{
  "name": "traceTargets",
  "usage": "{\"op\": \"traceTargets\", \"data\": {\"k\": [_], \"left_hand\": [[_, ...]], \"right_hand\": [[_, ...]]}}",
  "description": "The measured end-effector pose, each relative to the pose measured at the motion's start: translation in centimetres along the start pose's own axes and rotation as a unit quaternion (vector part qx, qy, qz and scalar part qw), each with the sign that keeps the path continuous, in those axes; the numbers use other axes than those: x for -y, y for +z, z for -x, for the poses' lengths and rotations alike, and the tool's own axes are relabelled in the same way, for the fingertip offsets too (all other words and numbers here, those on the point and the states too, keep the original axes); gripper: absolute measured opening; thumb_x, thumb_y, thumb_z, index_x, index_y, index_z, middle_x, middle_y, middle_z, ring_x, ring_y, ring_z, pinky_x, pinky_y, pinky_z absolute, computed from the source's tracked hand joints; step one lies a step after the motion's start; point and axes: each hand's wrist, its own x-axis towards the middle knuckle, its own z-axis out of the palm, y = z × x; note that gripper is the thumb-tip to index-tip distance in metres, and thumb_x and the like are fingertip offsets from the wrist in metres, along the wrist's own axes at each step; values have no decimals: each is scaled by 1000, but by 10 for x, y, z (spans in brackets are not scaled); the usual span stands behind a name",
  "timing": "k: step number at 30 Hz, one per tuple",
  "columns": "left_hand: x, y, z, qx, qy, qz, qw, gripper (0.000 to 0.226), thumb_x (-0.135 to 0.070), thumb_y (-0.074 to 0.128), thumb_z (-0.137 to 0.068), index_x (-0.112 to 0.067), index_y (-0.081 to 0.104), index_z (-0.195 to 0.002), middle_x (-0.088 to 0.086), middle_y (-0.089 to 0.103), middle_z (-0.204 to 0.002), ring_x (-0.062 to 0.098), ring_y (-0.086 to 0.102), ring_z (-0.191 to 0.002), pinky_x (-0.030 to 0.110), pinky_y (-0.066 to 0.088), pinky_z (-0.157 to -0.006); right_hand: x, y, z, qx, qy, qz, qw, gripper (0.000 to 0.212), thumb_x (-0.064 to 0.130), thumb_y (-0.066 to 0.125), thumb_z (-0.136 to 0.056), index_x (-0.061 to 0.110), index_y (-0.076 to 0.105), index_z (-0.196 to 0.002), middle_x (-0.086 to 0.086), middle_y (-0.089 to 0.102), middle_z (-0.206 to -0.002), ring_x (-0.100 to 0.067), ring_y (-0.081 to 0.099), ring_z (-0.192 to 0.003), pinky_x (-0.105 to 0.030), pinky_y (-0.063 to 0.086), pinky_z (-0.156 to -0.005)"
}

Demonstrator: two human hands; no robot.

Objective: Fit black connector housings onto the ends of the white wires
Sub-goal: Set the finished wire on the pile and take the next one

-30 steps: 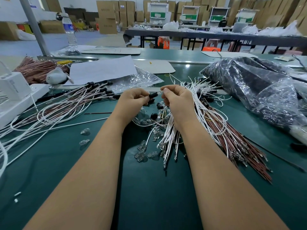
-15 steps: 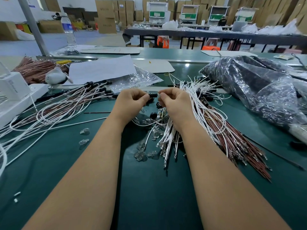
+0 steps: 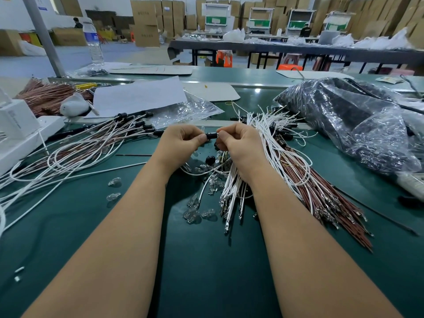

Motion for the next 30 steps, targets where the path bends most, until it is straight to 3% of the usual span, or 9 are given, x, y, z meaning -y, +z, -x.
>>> {"op": "traceTargets", "data": {"k": [4, 8, 13, 15, 18, 21, 24, 27, 30], "left_hand": [[0, 1, 0, -3, -2, 14, 1000, 9, -9, 66, -89, -7, 71, -82, 16, 59, -72, 18, 46, -65, 22, 38, -58], [-1, 0, -1, 10, -8, 28, 1000, 9, -6, 65, -89, 1, 70, -88, 29, 62, -81, 21, 47, -71, 31, 36, -69], [0, -1, -2, 18, -17, 28, 999, 10, -5, 63, -90, 3, 69, -90, 14, 65, -79, 10, 53, -68, 15, 41, -63], [2, -1, -2, 17, -17, 22, 999, 14, -6, 64, -90, 6, 70, -93, 19, 66, -77, 8, 52, -65, 16, 41, -63], [2, 1, -1, -1, -11, 33, 999, 9, -9, 65, -90, -4, 72, -88, 26, 67, -81, 17, 52, -71, 25, 41, -67], [1, 4, -1, -28, 6, 43, 999, 9, -8, 66, -89, -12, 72, -84, 3, 66, -69, 1, 56, -60, 10, 42, -61], [0, 4, 0, -38, 6, 43, 998, 9, -8, 66, -89, -13, 72, -84, -4, 66, -69, -6, 55, -57, 7, 43, -61], [-1, 3, 1, -32, 10, 34, 999, 7, -9, 66, -89, -8, 73, -88, 3, 67, -71, 0, 55, -60, 10, 44, -63], [-3, 4, 1, -20, 4, 31, 999, 7, -11, 67, -89, -9, 73, -87, 19, 67, -78, 15, 53, -69, 23, 42, -67]], "right_hand": [[-1, 1, 0, 1, -5, 23, 1000, 20, 4, 62, -90, 18, 63, -75, -3, 67, -69, -13, 64, -64, -42, 57, -76], [0, 2, 1, 6, -16, 23, 1000, 22, 2, 62, -90, 18, 64, -75, -2, 66, -69, -12, 64, -63, -43, 57, -78], [3, 4, 3, 16, -30, 44, 998, 22, 2, 61, -91, 18, 62, -76, -3, 65, -70, -16, 63, -67, -46, 57, -80], [4, 5, 4, 13, -34, 58, 998, 23, 3, 61, -91, 19, 62, -75, -3, 65, -71, -17, 63, -69, -46, 57, -80], [4, 3, 6, 13, -38, 35, 999, 19, 4, 60, -92, 17, 63, -78, -3, 66, -71, -14, 63, -67, -40, 57, -78], [5, 1, 6, 8, -15, -38, 999, 20, 7, 50, -98, 14, 66, -87, -2, 67, -71, -13, 63, -66, -30, 56, -71], [6, 1, 4, 8, 43, -134, 990, 26, 11, 40, -103, 7, 65, -95, -4, 67, -71, -14, 61, -63, -25, 51, -63], [5, 2, 4, 10, 27, -86, 996, 16, 13, 51, -99, 5, 65, -96, -3, 67, -73, -9, 62, -62, -23, 52, -62], [4, 4, 5, -5, 2, -47, 999, 9, 7, 58, -95, 9, 62, -87, -4, 66, -72, -5, 61, -58, -21, 52, -63]]}}
